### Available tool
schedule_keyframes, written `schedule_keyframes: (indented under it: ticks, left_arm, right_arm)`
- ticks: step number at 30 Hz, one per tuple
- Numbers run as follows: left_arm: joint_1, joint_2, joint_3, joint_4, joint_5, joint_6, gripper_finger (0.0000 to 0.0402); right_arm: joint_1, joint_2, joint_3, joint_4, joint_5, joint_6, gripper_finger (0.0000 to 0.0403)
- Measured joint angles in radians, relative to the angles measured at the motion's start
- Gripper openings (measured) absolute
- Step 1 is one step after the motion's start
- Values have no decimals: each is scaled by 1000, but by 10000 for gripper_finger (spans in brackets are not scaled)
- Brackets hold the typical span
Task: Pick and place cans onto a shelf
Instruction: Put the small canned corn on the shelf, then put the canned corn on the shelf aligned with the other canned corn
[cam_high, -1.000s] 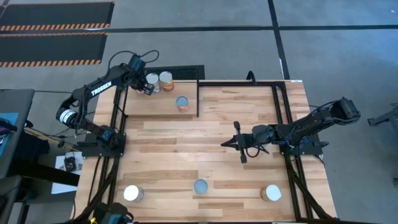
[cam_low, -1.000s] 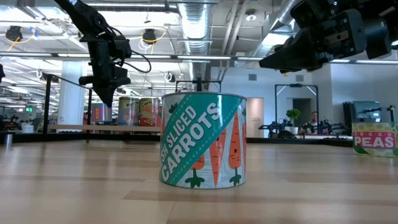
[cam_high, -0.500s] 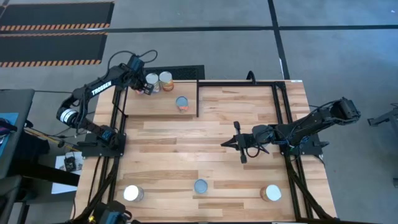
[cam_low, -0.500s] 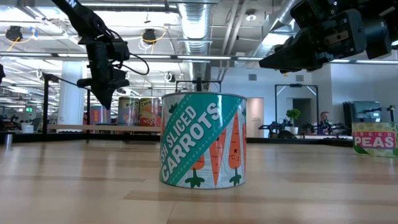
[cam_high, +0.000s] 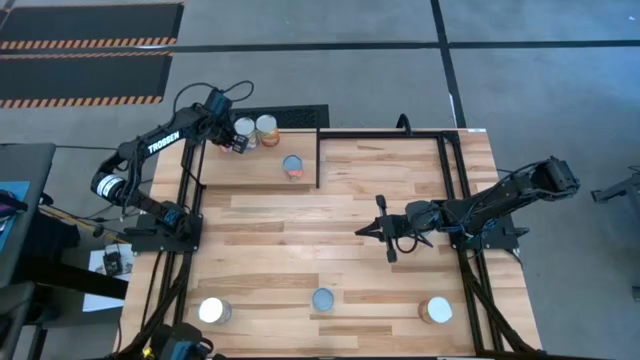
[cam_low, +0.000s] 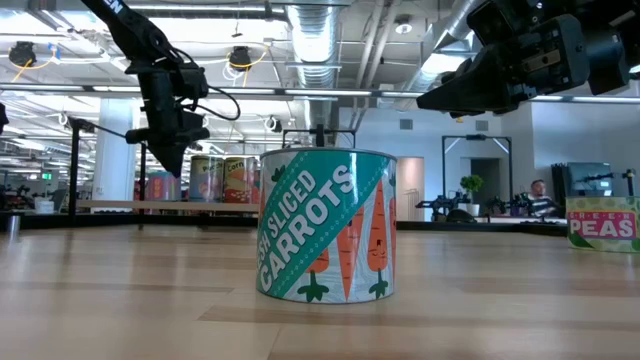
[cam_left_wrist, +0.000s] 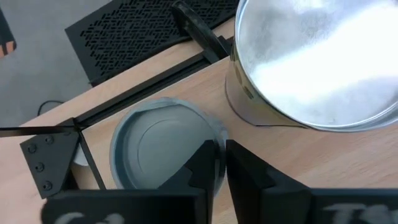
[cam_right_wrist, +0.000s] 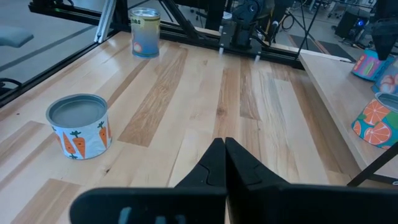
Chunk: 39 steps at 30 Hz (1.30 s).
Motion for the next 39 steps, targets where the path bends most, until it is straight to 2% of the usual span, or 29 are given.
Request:
schedule_keyframes:
  ticks: [8, 18, 24, 28, 31, 39]
  left_arm:
    - [0, 0, 1, 7, 1, 8, 58]
    - [-1, -33, 54, 6, 13, 29, 59]
    - [-16, -93, 60, 12, 11, 119, 54]
    - [-63, -192, 31, 43, 10, 179, 25]
    - [-135, -300, -35, 105, 14, 191, 5]
    - [-422, -648, -281, 286, 15, 103, 4]
  right_arm:
    - [0, 0, 0, 0, 0, 0, 7]
    - [0, 0, 0, 0, 0, -1, 7]
    - [0, 0, 0, 0, 0, -2, 7]
    - [0, 0, 0, 0, 0, -4, 7]
    - [0, 0, 0, 0, 0, -4, 7]
    - [1, 0, 0, -4, 43, 20, 7]
